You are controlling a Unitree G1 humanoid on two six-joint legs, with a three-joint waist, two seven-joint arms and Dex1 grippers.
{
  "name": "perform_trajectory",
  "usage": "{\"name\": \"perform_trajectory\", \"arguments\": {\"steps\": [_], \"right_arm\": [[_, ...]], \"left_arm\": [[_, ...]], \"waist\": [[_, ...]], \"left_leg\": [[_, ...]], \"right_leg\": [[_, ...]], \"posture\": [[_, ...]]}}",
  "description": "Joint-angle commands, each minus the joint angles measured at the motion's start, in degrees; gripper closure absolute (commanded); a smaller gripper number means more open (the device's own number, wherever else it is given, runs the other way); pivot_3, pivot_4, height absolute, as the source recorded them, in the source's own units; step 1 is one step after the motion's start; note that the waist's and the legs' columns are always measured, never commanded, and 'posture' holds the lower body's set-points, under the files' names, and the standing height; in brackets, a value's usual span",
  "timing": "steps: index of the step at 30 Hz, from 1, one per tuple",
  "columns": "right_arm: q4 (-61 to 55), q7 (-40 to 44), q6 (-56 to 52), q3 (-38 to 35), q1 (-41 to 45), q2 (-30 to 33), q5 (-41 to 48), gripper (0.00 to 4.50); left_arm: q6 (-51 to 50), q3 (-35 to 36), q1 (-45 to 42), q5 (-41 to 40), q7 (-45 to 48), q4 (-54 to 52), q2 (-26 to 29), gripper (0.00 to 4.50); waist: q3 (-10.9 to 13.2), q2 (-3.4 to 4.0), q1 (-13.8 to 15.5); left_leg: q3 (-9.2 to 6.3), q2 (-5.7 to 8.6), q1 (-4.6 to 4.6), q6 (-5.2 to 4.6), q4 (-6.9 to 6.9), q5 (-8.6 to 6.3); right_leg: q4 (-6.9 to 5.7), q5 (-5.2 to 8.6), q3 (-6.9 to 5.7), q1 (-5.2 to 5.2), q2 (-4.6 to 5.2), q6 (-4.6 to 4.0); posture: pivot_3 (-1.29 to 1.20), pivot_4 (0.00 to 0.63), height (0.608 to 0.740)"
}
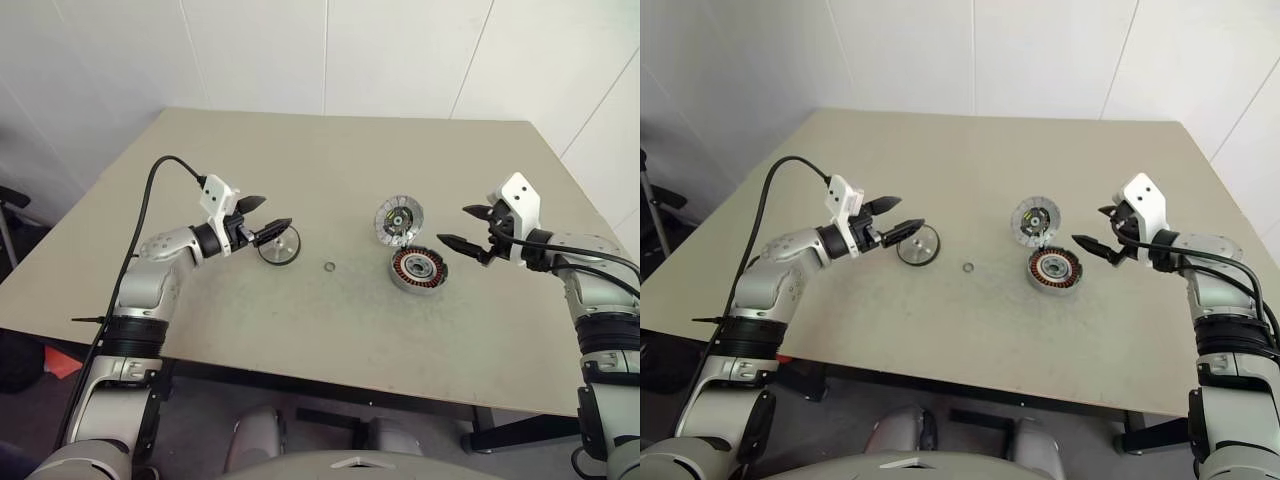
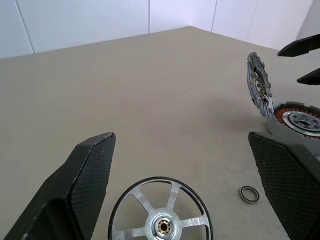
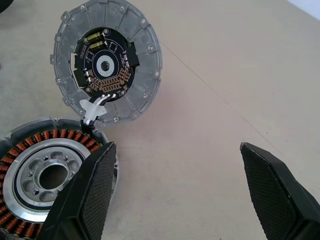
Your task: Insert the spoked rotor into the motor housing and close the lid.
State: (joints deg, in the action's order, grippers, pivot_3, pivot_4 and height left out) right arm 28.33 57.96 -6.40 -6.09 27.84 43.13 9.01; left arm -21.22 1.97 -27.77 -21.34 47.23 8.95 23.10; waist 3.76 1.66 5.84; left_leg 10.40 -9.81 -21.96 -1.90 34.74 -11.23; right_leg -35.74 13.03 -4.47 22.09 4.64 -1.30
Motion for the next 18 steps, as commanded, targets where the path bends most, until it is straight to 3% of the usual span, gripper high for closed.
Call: {"name": "perform_trajectory", "arguments": {"steps": [1,8,11,18], "right_arm": [[-1.50,-0.30,1.01,-0.33,0.95,0.97,-0.01,0.03],[-1.23,-0.91,1.81,0.32,0.88,1.14,-1.07,0.03],[-3.12,0.76,3.39,3.09,0.67,4.53,-4.83,0.03],[-10.49,12.10,5.88,9.30,3.82,12.43,-7.70,0.03]], "left_arm": [[0.39,0.42,-0.40,-0.46,0.06,-1.61,0.15,0.00],[0.92,0.26,-0.35,-0.12,-0.05,-1.26,-0.04,0.00],[4.14,-1.27,-0.14,3.28,-1.77,0.73,-0.57,0.00],[8.16,-4.22,1.63,6.79,-4.05,1.38,-3.81,0.00]], "waist": [[0.00,0.00,0.01],[0.00,0.00,-0.01],[0.00,0.00,0.00],[0.02,-0.04,-0.08]], "left_leg": [[0.00,0.00,0.00,0.00,0.00,0.00],[0.00,0.00,0.00,0.00,0.00,0.00],[0.00,0.01,0.00,0.00,0.00,0.00],[-0.02,-0.01,-0.03,-0.05,0.01,-0.03]], "right_leg": [[0.00,0.00,0.00,0.00,0.00,0.00],[0.00,0.00,0.00,0.00,0.00,0.00],[0.00,0.00,0.00,0.00,0.00,0.00],[0.03,0.00,0.00,-0.01,0.00,0.00]], "posture": [[0.00,0.000,0.740],[0.00,0.000,0.740],[0.00,0.000,0.740],[0.00,0.000,0.740]]}}
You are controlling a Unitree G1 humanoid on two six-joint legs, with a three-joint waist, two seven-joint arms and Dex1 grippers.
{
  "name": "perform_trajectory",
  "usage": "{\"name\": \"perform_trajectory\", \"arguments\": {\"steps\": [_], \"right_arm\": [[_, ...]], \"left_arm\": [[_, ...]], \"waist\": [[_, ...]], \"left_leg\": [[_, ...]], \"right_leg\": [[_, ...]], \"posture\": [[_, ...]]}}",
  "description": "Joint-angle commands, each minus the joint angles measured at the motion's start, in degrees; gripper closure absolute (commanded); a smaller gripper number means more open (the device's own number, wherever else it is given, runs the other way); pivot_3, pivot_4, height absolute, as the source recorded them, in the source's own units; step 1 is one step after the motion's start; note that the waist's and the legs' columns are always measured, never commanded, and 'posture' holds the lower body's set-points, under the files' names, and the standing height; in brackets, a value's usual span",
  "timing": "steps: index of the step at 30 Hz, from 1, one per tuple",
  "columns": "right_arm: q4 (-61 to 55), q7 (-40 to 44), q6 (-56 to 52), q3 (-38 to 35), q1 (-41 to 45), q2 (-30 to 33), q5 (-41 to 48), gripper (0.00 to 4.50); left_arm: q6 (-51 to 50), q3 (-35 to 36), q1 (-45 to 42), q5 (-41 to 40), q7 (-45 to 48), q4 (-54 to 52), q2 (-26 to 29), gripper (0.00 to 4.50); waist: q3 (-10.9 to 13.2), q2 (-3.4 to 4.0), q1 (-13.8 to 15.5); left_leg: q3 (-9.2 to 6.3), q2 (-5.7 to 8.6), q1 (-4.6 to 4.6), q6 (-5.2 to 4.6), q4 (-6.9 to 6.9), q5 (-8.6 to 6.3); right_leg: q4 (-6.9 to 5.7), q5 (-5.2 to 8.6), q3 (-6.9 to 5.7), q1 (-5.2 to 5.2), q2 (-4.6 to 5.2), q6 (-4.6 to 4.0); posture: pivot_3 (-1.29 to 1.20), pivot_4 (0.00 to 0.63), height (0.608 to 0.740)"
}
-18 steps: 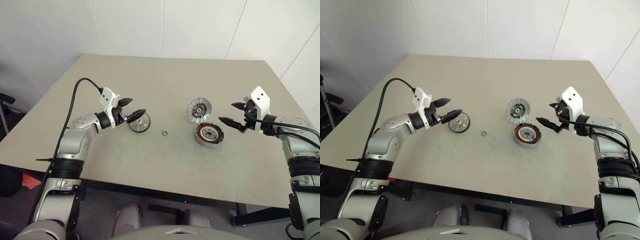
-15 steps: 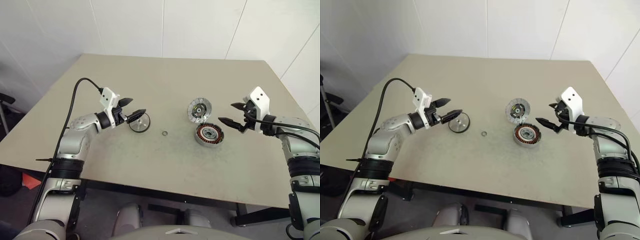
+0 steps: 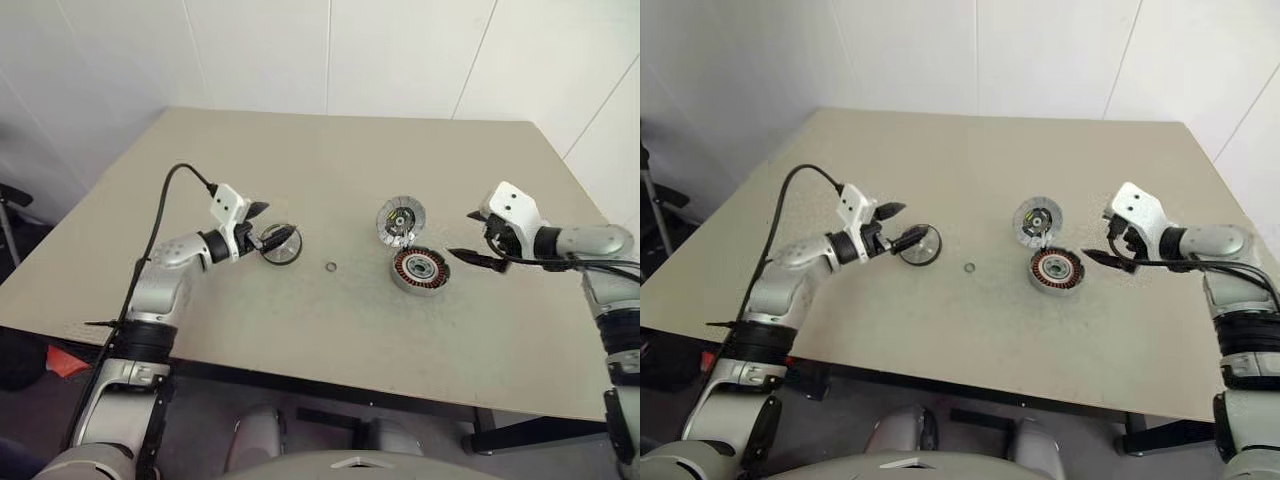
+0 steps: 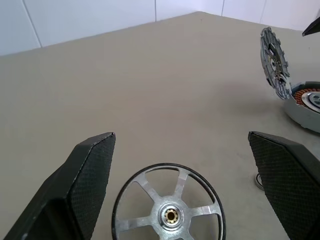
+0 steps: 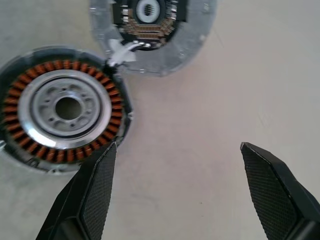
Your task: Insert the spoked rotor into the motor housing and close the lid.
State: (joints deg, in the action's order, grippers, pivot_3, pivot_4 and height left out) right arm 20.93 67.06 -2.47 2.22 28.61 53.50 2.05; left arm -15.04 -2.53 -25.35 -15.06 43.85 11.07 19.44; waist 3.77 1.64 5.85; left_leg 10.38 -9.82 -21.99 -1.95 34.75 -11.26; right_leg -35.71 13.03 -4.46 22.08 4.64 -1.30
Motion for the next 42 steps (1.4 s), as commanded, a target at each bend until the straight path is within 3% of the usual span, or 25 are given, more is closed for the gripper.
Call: {"name": "perform_trajectory", "arguments": {"steps": [1,8,20,31,42], "right_arm": [[-3.41,3.76,2.52,1.49,4.02,2.41,-1.00,0.03],[-15.03,14.94,2.48,9.59,3.17,-0.80,1.91,0.03],[2.00,15.55,10.42,16.66,7.91,-5.42,-5.75,0.03],[5.20,14.64,13.36,15.84,8.65,-3.83,-7.70,0.03],[-0.37,14.54,11.81,12.52,5.25,0.89,-5.65,0.03]], "left_arm": [[1.96,0.37,-0.81,0.45,-0.75,-0.72,-0.33,0.00],[1.64,1.20,-1.26,-0.16,-1.18,-0.37,-0.78,0.00],[1.16,1.21,0.23,-0.20,-1.93,-2.42,-0.65,0.00],[1.33,1.02,1.34,0.04,-2.42,-2.73,-0.55,0.00],[1.49,0.56,0.98,0.19,-1.91,-1.79,-0.55,0.00]], "waist": [[0.01,-0.01,-0.20],[0.00,-0.02,-0.15],[0.00,-0.03,-0.06],[0.00,-0.03,0.08],[0.00,-0.03,0.03]], "left_leg": [[0.00,-0.01,0.00,0.00,0.00,0.00],[-0.01,-0.08,0.07,0.02,0.02,0.02],[-0.05,-0.07,-0.02,-0.04,0.27,-0.02],[-0.05,-0.06,-0.06,-0.08,0.29,-0.04],[-0.07,-0.07,-0.04,-0.11,0.31,-0.05]], "right_leg": [[0.00,0.00,0.00,0.00,0.00,0.00],[-0.04,0.00,0.00,-0.03,-0.06,0.00],[-0.10,0.00,0.01,-0.06,-0.04,0.00],[-0.12,-0.01,0.01,-0.06,-0.04,0.00],[-0.13,0.00,0.02,-0.08,-0.06,0.00]], "posture": [[0.00,0.000,0.740],[0.00,0.000,0.740],[0.00,0.000,0.740],[0.00,0.000,0.740],[0.00,0.000,0.740]]}}
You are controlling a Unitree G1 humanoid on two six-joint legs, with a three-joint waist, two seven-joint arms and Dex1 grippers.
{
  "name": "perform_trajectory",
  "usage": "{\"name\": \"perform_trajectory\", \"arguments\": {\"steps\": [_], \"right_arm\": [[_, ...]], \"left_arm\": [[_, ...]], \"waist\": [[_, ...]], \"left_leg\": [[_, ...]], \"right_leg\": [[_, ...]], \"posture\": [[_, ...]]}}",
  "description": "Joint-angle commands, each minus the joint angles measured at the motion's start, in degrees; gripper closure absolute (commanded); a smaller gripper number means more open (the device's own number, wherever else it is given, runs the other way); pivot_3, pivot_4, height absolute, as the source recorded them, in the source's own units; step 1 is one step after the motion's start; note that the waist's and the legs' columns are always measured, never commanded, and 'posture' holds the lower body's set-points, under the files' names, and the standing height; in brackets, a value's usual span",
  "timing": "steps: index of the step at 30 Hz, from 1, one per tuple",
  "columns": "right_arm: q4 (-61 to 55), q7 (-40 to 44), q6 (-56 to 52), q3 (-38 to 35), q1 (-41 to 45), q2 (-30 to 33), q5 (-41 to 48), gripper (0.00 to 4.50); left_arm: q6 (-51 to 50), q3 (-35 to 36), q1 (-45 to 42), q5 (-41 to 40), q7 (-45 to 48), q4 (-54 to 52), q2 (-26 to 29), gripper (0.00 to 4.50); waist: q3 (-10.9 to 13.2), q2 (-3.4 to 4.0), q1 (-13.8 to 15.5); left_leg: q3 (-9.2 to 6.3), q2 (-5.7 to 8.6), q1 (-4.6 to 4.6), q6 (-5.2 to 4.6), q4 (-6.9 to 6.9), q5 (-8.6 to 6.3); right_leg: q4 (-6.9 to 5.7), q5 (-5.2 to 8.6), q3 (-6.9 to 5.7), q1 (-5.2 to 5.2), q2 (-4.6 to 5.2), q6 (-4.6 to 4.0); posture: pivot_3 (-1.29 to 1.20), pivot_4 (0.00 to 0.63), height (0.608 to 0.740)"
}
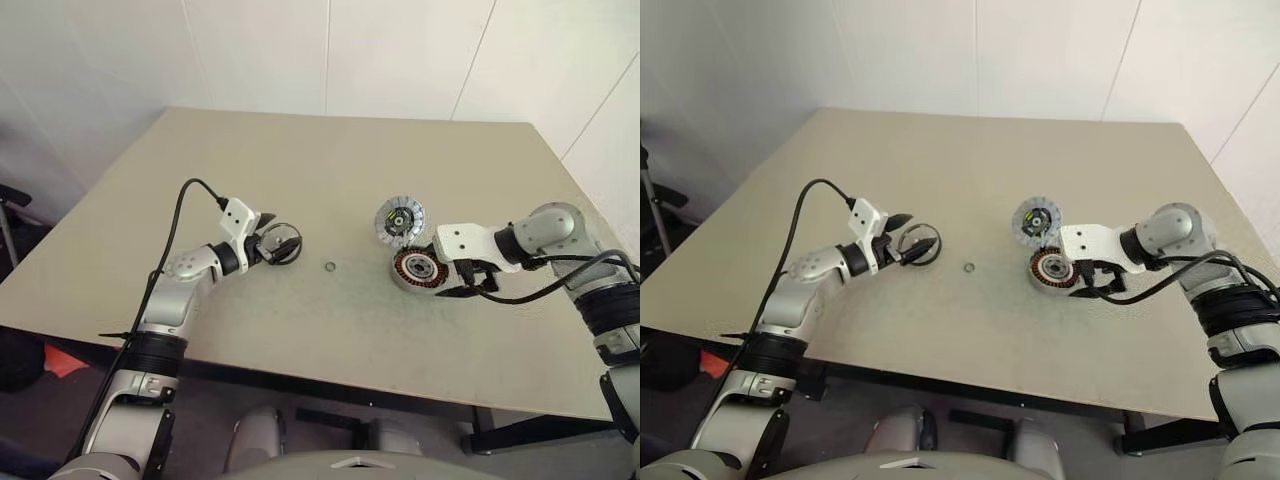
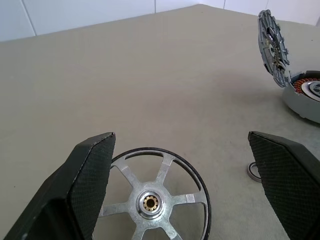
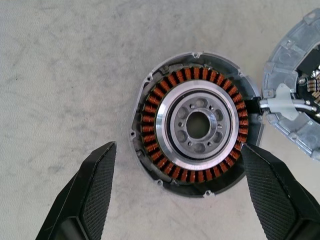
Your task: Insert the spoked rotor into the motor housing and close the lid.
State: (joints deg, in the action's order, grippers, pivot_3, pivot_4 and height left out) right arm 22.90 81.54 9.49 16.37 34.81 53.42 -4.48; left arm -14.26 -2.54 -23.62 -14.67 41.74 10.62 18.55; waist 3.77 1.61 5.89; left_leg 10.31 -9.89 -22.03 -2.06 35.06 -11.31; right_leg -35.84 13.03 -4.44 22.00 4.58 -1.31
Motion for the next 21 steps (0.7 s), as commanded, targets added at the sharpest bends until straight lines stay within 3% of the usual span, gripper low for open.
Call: {"name": "perform_trajectory", "arguments": {"steps": [1,8,21], "right_arm": [[-2.65,-0.04,-0.24,-1.58,-1.52,0.99,0.85,0.03],[-6.10,-0.99,-1.72,-0.06,-5.58,-1.16,0.30,0.03],[-5.36,-1.77,-3.63,0.01,0.88,-4.76,-1.70,0.03]], "left_arm": [[0.79,0.60,-0.97,-0.18,0.23,-1.08,0.34,0.00],[1.13,0.69,-1.75,-0.03,0.44,-0.23,0.35,0.00],[0.92,0.65,-0.57,-0.04,0.09,-2.01,0.33,0.00]], "waist": [[0.00,0.00,-0.02],[-0.01,-0.02,-0.30],[-0.05,-0.11,-1.66]], "left_leg": [[0.00,0.00,0.00,0.00,0.00,0.00],[0.00,0.00,0.04,0.01,0.01,0.00],[0.03,-0.06,0.32,0.17,0.01,0.12]], "right_leg": [[0.01,0.00,0.00,0.00,0.00,0.00],[0.00,0.00,0.00,-0.01,0.00,0.00],[0.06,-0.01,0.05,-0.13,-0.05,-0.01]], "posture": [[0.00,0.000,0.740],[0.00,0.000,0.740],[0.00,0.000,0.740]]}}
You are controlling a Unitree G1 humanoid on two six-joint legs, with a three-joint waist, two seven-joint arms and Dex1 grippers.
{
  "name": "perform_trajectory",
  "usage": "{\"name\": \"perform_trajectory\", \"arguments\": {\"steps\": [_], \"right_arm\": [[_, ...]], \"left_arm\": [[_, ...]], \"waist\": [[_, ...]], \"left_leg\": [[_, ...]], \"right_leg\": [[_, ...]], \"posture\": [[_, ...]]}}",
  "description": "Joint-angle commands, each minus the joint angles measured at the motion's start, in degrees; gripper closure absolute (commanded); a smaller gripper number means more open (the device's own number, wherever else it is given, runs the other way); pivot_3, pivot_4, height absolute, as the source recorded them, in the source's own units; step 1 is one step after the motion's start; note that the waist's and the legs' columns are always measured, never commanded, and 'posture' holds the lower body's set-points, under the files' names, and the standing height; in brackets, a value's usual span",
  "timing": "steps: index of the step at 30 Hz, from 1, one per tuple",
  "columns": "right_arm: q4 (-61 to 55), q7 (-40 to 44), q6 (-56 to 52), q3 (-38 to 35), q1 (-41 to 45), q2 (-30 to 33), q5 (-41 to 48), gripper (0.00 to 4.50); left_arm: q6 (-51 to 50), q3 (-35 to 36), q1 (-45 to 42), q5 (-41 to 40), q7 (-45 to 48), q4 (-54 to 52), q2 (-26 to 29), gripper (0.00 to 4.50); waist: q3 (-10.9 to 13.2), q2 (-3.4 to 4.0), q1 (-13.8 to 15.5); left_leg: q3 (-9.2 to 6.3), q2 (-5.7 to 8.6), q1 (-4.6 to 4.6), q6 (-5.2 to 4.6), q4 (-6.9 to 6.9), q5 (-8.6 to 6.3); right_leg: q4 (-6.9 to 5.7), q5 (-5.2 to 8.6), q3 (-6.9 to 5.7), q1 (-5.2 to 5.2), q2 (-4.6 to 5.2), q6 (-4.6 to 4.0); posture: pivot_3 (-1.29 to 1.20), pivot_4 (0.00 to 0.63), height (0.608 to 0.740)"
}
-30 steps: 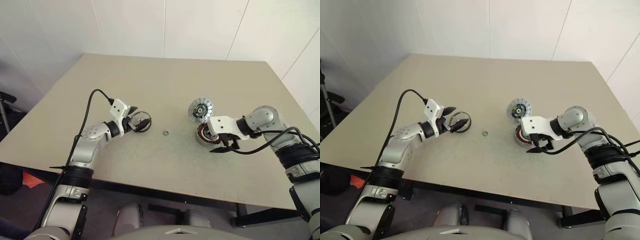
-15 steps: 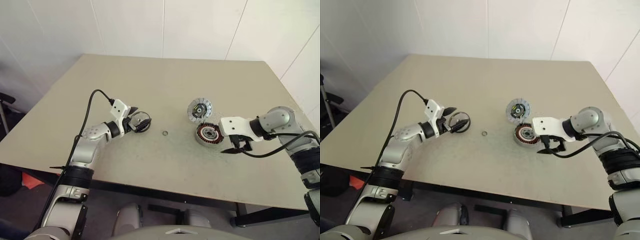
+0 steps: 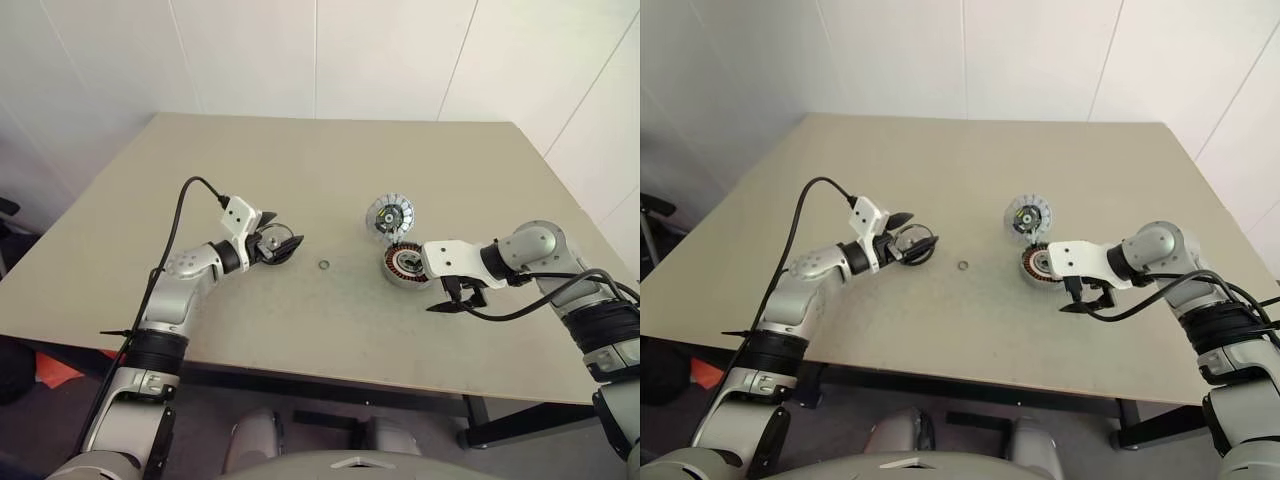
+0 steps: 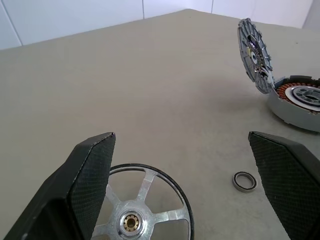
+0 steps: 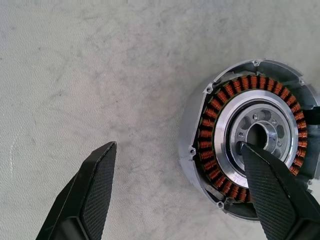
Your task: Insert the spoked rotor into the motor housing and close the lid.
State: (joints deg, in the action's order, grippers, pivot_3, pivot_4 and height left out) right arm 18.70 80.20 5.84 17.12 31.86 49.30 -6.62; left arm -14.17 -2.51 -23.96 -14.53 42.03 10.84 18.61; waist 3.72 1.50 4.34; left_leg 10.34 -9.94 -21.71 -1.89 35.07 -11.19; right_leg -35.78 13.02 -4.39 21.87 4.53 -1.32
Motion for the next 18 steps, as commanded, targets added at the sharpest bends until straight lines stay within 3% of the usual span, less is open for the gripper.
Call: {"name": "perform_trajectory", "arguments": {"steps": [1,18], "right_arm": [[-0.70,-0.50,0.22,-0.61,4.31,-0.89,0.20,0.03],[2.94,-0.91,3.11,-0.09,3.28,-0.54,-0.63,0.03]], "left_arm": [[0.78,0.56,-0.22,-0.17,-0.28,-2.34,0.21,0.00],[0.38,0.76,0.56,-0.22,-0.46,-3.37,0.50,0.00]], "waist": [[0.00,0.00,-0.18],[0.00,0.00,1.31]], "left_leg": [[0.00,0.00,0.00,0.00,0.00,0.01],[-0.01,0.05,-0.35,-0.22,-0.05,-0.09]], "right_leg": [[0.00,-0.01,0.00,0.00,0.00,-0.01],[-0.10,-0.04,-0.02,0.20,0.02,-0.08]], "posture": [[0.00,0.000,0.740],[0.00,0.000,0.740]]}}
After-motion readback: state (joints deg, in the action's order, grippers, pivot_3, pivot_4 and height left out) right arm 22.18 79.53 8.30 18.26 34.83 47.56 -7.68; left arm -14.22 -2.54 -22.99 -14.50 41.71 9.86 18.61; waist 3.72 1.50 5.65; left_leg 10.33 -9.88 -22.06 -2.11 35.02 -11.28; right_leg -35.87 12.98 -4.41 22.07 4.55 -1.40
